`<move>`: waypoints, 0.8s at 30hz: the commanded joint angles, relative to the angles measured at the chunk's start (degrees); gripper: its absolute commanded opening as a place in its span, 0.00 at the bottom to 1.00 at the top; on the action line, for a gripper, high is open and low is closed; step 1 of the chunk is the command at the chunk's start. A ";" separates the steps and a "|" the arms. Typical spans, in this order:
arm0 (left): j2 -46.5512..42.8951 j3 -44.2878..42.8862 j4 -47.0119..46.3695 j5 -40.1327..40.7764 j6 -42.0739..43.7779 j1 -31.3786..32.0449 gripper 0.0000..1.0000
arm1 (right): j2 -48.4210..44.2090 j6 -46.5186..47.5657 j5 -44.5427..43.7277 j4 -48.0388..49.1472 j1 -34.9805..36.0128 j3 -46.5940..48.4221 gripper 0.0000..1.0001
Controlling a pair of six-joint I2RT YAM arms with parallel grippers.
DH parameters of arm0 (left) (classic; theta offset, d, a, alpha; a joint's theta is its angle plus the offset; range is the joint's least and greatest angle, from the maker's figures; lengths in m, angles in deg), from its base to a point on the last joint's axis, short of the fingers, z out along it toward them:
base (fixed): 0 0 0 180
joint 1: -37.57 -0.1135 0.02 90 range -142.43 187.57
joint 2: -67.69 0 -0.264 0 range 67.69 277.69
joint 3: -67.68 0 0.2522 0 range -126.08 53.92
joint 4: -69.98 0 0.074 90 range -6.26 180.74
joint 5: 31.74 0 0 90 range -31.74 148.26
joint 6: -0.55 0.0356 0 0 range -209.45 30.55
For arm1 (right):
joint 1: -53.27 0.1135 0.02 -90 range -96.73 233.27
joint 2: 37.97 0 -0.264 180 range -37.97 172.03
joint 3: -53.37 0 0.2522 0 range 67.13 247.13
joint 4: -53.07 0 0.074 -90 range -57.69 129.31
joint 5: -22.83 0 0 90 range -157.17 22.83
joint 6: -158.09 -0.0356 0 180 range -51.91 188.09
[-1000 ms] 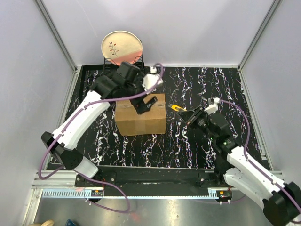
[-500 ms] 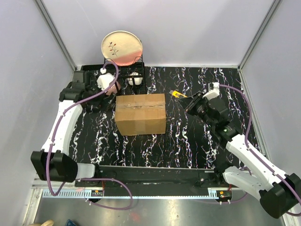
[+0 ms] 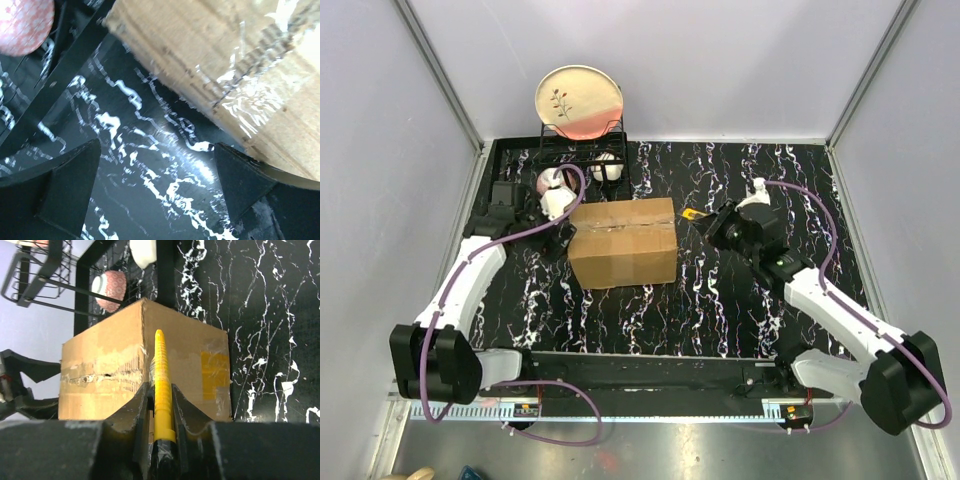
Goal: Unpack the express box
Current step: Adjust the express box at the center of the board.
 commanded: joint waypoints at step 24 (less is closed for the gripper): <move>-6.46 -11.47 26.83 -27.26 4.19 35.60 0.99 | 17.53 6.80 4.00 1.06 -6.83 18.94 0.00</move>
